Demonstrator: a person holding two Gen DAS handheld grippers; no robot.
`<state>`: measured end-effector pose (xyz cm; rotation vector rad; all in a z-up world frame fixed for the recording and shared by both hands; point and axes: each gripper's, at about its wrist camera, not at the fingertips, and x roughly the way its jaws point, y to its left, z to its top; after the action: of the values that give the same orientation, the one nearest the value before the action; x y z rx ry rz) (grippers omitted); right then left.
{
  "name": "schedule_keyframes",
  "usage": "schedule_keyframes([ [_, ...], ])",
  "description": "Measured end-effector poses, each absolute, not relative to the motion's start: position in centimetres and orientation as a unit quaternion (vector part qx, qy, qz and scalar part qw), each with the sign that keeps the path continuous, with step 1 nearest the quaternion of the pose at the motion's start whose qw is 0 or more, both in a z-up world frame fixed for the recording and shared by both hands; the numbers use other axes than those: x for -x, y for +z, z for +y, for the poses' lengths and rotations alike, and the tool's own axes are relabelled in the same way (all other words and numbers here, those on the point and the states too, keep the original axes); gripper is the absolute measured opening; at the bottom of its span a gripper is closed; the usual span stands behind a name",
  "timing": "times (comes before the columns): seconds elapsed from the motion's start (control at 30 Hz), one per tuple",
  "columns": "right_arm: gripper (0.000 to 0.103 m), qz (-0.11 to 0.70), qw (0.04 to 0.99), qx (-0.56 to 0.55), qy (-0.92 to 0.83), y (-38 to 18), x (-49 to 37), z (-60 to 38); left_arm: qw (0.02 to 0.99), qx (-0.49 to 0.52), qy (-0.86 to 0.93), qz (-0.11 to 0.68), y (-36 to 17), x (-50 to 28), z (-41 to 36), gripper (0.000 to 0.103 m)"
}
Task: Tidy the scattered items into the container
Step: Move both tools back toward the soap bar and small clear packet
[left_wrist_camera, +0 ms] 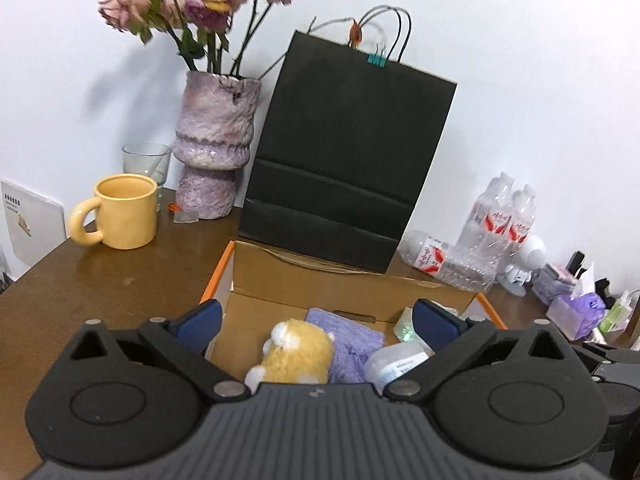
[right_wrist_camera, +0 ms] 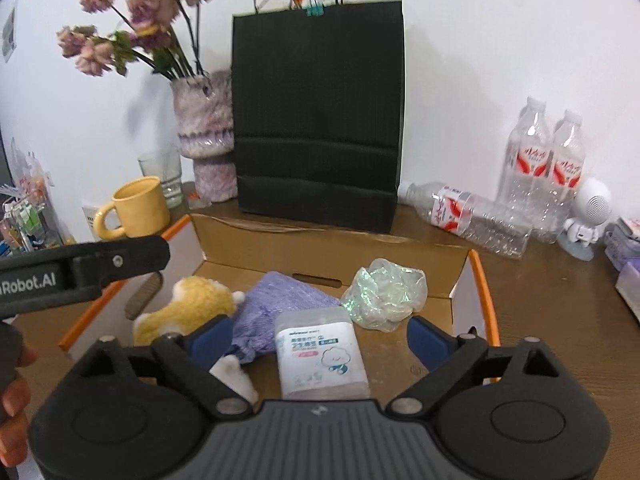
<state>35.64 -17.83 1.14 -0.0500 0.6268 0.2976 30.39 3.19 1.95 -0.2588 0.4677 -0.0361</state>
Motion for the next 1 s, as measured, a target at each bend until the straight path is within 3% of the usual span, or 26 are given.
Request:
schedule_keyframes([
  [0.17, 0.096, 0.286, 0.946, 0.018, 0.153, 2.8, -31.6, -18.4, 0.967, 0.146, -0.025, 0.208, 3.0, -26.1, 3.6, 0.103],
  [0.23, 0.103, 0.275, 0.949, 0.016, 0.154, 3.5, -29.6, -18.7, 0.966, 0.155, -0.030, 0.203, 3.3, -24.3, 3.7, 0.103],
  [0.57, 0.103, 0.242, 0.955, 0.010, 0.170, 5.5, -20.6, -19.4, 0.974, 0.127, -0.050, 0.182, 5.2, -16.0, 3.0, 0.103],
  [1.0, 0.103, 0.276, 0.946, 0.018, 0.168, 3.1, -15.3, -20.0, 0.969, 0.112, -0.039, 0.216, 3.4, -11.1, 4.2, 0.103],
])
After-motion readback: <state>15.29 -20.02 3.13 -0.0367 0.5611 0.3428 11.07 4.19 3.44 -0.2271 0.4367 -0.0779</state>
